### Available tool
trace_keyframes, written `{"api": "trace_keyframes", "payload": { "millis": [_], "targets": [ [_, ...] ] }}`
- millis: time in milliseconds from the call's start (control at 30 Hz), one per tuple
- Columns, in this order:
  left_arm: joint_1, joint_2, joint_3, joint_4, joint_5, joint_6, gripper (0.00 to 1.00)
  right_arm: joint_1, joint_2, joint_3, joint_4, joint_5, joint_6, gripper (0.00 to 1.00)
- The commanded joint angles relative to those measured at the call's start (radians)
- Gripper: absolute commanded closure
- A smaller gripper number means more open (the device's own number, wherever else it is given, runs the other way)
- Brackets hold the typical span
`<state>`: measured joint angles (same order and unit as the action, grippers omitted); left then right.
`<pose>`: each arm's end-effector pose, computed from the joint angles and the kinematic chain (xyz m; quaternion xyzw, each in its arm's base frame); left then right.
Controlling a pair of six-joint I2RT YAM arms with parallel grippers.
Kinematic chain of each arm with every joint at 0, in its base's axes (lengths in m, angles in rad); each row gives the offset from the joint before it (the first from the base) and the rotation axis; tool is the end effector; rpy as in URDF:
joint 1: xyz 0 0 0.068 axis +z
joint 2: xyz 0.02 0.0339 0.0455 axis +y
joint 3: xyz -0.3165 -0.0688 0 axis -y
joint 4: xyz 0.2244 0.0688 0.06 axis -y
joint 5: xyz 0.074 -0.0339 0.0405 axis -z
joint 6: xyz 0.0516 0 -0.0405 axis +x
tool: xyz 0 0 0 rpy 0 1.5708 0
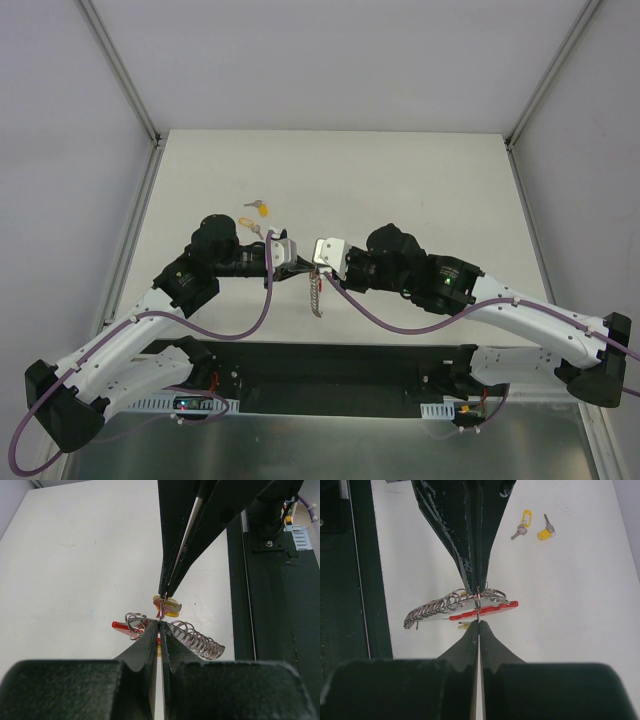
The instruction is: Put the keys on the keyring
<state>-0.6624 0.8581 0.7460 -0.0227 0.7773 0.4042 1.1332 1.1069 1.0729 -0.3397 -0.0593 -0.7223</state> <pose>0.0980 -0.1223 0.3726 0.5690 0.4734 -0.3614 0.5670 0.0911 0.2020 0.4031 -0.6709 0.4818 0.1389 0.5464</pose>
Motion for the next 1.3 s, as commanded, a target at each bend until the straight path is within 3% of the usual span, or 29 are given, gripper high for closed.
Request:
{"api": "trace_keyframes", "payload": {
  "millis": [0,1267],
  "targets": [
    [-0.013,-0.007,0.030,0.058,0.031,0.001,1.00,0.005,-0.019,0.032,0.038,0.015,0.008,0.99],
    [-0.013,-0.010,0.026,0.058,0.004,0.005,1.00,0.005,-0.033,0.019,0.034,0.007,0.029,0.99]
  ]
}}
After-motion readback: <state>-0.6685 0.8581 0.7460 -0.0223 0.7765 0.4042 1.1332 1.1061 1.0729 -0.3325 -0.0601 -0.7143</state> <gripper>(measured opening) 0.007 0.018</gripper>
